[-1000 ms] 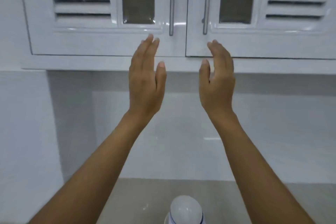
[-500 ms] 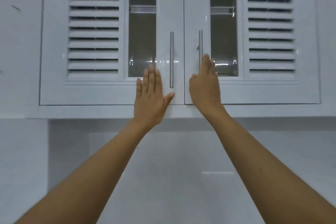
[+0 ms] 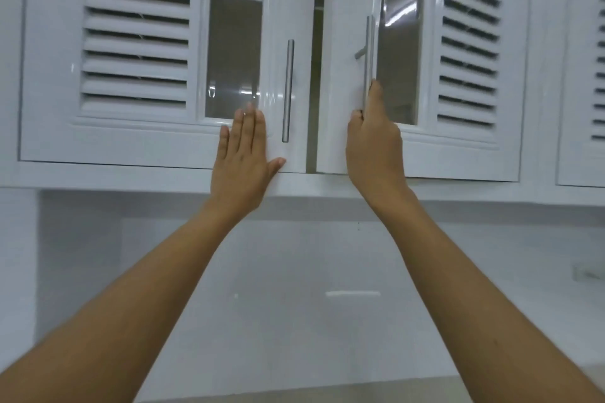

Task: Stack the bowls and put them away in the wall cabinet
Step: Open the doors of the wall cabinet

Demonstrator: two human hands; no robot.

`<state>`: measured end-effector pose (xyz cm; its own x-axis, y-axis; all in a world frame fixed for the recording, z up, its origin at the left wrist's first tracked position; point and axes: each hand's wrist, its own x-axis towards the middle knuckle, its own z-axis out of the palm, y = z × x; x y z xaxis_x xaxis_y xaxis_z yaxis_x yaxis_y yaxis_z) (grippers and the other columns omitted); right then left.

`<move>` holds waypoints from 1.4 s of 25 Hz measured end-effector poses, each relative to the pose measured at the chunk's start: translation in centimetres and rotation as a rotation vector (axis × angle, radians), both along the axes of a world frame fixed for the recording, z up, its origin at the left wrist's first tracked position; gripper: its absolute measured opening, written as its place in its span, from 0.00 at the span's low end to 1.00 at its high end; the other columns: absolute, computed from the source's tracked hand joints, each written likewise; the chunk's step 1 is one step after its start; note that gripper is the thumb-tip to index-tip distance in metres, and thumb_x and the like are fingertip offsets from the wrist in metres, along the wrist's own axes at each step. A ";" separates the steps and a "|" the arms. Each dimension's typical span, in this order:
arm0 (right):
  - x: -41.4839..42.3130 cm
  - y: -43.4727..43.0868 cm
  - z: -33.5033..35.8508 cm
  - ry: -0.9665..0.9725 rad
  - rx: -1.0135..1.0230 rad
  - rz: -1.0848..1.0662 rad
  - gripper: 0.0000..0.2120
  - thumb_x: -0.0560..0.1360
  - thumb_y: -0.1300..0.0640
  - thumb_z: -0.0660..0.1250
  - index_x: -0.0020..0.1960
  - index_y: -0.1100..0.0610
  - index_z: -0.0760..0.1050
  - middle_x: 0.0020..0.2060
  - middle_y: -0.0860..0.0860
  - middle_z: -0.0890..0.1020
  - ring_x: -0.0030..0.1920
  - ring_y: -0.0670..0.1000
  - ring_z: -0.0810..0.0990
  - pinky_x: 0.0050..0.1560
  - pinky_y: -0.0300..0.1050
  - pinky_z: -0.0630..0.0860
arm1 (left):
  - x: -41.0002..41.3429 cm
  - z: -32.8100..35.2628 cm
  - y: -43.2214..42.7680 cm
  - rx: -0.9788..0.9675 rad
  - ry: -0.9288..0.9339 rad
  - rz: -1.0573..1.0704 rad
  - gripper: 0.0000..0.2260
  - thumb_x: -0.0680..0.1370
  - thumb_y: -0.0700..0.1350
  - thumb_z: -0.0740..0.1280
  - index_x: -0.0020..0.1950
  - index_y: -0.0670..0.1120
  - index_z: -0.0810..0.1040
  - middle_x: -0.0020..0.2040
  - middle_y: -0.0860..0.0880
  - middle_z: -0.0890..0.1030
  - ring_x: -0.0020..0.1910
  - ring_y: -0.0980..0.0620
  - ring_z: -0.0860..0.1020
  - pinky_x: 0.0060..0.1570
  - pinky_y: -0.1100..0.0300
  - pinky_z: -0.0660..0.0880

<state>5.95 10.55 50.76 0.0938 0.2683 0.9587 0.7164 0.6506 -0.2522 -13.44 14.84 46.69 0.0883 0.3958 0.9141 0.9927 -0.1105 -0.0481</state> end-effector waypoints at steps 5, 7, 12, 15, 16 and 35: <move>5.4 -7.6 0.0 0.064 0.145 -0.010 0.24 0.82 0.58 0.53 0.77 0.59 0.53 0.57 0.58 0.76 0.55 0.52 0.77 0.56 0.47 0.75 | 3.6 -3.0 -3.4 0.307 0.010 -0.356 0.22 0.80 0.39 0.62 0.73 0.35 0.66 0.74 0.37 0.68 0.74 0.39 0.67 0.73 0.46 0.64; 7.4 -10.6 0.5 0.021 0.264 -0.144 0.26 0.80 0.62 0.53 0.77 0.61 0.53 0.75 0.61 0.60 0.75 0.57 0.60 0.74 0.54 0.61 | 7.2 -2.8 -4.2 0.305 0.005 -0.493 0.20 0.79 0.37 0.63 0.71 0.36 0.70 0.70 0.38 0.73 0.70 0.40 0.71 0.70 0.48 0.68; 11.7 -16.4 2.5 -0.169 0.252 -0.378 0.28 0.80 0.50 0.54 0.77 0.58 0.53 0.78 0.56 0.50 0.78 0.55 0.47 0.77 0.55 0.48 | 18.7 -0.4 -6.7 0.034 0.066 -0.840 0.26 0.79 0.43 0.64 0.75 0.41 0.62 0.75 0.42 0.67 0.73 0.46 0.66 0.74 0.53 0.63; 14.8 -18.8 2.4 -0.241 0.117 -0.442 0.40 0.78 0.42 0.59 0.78 0.57 0.41 0.79 0.54 0.44 0.78 0.52 0.44 0.77 0.57 0.48 | 24.7 -0.5 -8.4 -0.099 0.050 -0.976 0.31 0.77 0.48 0.67 0.77 0.44 0.58 0.72 0.46 0.69 0.68 0.53 0.69 0.65 0.60 0.68; 16.0 -19.8 2.3 -0.249 0.111 -0.448 0.41 0.77 0.43 0.60 0.78 0.57 0.39 0.79 0.54 0.42 0.78 0.52 0.44 0.77 0.58 0.49 | 26.5 -0.7 -9.0 -0.119 0.016 -1.011 0.31 0.77 0.49 0.67 0.77 0.45 0.58 0.71 0.47 0.71 0.66 0.53 0.70 0.63 0.62 0.69; 38.4 -20.2 -0.8 -0.242 -0.113 -1.265 0.31 0.82 0.54 0.52 0.77 0.61 0.39 0.77 0.60 0.37 0.76 0.60 0.35 0.75 0.65 0.41 | 47.5 -0.4 -11.7 -0.051 0.065 -0.907 0.32 0.78 0.45 0.67 0.79 0.47 0.55 0.79 0.41 0.56 0.77 0.42 0.59 0.69 0.47 0.67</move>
